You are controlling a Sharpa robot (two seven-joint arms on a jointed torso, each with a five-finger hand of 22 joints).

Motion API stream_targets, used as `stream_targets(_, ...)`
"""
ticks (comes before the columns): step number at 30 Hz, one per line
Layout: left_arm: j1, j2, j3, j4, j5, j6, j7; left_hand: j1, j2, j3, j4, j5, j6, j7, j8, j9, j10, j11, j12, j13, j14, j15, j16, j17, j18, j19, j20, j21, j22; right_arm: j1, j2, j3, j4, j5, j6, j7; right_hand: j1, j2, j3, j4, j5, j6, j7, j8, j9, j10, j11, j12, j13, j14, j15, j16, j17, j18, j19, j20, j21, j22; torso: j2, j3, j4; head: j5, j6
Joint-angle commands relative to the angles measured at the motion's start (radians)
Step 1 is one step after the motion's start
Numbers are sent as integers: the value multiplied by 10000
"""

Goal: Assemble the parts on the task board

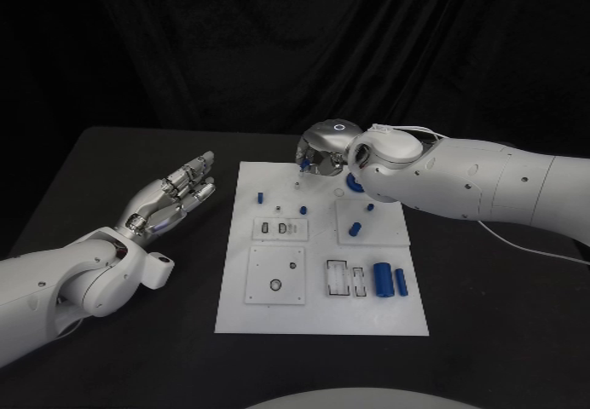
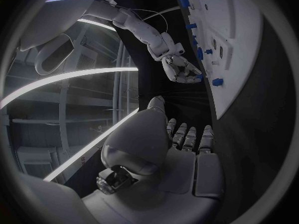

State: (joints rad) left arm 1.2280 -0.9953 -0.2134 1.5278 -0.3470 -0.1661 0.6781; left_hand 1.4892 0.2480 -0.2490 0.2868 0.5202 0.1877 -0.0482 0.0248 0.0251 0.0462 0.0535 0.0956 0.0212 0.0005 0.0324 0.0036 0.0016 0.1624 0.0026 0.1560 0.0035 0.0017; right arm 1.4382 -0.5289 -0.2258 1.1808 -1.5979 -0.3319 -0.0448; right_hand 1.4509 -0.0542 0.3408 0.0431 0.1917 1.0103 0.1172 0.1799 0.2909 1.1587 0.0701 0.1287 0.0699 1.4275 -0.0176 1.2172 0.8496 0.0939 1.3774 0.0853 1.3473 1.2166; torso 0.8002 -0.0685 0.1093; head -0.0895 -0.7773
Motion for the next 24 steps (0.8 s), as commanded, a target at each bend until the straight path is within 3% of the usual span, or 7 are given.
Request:
stream_targets(1,25,29,7,17,-27,138,1595,82,-1,71,3,49,-13,25,-5,-1,-55,-8,-32,-12,-5,10,-36,-16,174,-25,57,-34,-16,17,62,9,-81,0,367,-302,-32,-46,8,62,-52,-86,6,-60,13,-85,10,-80,-20,4,50,-42,-7,-88,-29,73,-59,17,3,7,29,-35,-2)
stream_targets(5,25,42,7,9,-27,135,1593,92,0,78,4,55,54,115,10,10,-63,-36,-36,-12,-5,6,-36,-16,175,-24,61,-34,-16,12,137,8,-154,0,464,-296,-47,-60,21,91,-82,-132,15,-104,16,-137,30,-157,-24,-4,62,-38,7,-92,-25,84,-49,46,5,4,-7,-6,-42)
stream_targets(8,25,55,7,3,-27,125,1601,101,1,86,3,62,112,209,20,18,-72,-79,-45,-13,-5,-9,-36,-16,176,-24,61,-34,-16,0,205,8,-234,0,443,-253,-28,-96,95,125,-87,-440,108,-319,-37,-266,79,-329,-27,-36,85,-57,-11,-92,-40,112,-59,63,3,2,-15,17,-49)
stream_targets(24,25,78,7,-23,-27,161,1562,104,3,89,3,64,148,222,25,22,-71,-81,-39,-12,-5,-10,-36,-16,177,-24,61,-33,-16,-125,428,7,-545,0,519,-108,-46,-90,110,162,-162,-408,119,-321,-22,-229,79,-354,-9,-35,79,-39,26,-100,-21,116,-35,111,1,-1,36,11,-92)
